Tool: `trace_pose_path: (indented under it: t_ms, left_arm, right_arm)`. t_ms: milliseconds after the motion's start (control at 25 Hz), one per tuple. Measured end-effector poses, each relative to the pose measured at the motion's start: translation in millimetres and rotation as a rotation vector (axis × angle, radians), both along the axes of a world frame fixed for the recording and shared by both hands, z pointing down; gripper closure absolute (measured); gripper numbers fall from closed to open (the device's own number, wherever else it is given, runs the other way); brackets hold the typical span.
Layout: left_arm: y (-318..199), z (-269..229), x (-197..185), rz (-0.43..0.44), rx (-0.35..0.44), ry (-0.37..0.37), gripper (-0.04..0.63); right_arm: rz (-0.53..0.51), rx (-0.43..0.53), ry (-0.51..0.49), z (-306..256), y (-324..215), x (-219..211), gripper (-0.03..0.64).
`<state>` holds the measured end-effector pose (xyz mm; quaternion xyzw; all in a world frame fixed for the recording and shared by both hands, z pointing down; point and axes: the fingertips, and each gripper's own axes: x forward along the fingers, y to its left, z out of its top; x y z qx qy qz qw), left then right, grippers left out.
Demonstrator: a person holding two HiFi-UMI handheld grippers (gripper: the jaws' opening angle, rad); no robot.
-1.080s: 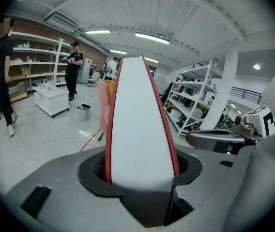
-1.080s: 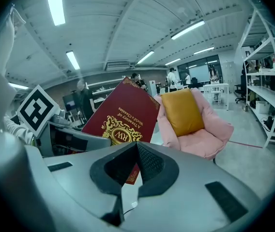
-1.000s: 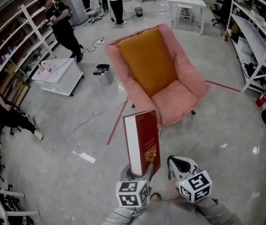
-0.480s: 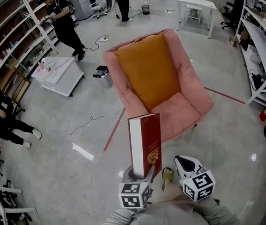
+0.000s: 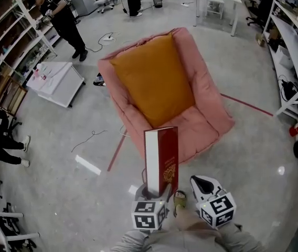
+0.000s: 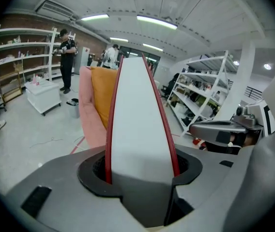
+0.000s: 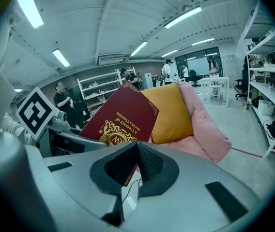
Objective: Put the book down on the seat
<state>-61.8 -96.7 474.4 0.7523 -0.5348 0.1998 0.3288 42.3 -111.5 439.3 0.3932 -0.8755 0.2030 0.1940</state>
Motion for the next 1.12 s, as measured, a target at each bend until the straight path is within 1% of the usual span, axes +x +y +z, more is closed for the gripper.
trace_pose_path:
  t_ms: [360, 440, 600, 760, 1120]
  left_arm:
    - [-42.7, 32.2, 18.8, -0.023, -0.063, 0.002, 0.336]
    - [-51.1, 43.0, 19.5, -0.029, -0.079, 0.002, 0.337]
    - [-72.4, 67.4, 23.0, -0.055, -0.111, 0.034, 0.336]
    - [-97.7, 92.6, 26.1, -0.062, -0.138, 0.033, 0.337]
    - [-148.4, 150.0, 30.3, -0.066, -0.208, 0.052, 0.337]
  right_arm:
    - [-0.021, -0.032, 0.012, 25.9, -39.5, 9.8, 0.612]
    - [-0.016, -0.04, 0.013, 32.3, -47.6, 8.4, 0.612]
    - [-0.006, -0.068, 0.017, 51.9, -62.4, 6.7, 0.612]
    - [-0.002, -0.091, 0.032, 72.1, -77.9, 5.6, 0.611]
    - [0.071, -0.143, 0.047, 114.0, -115.1, 10.7, 0.612]
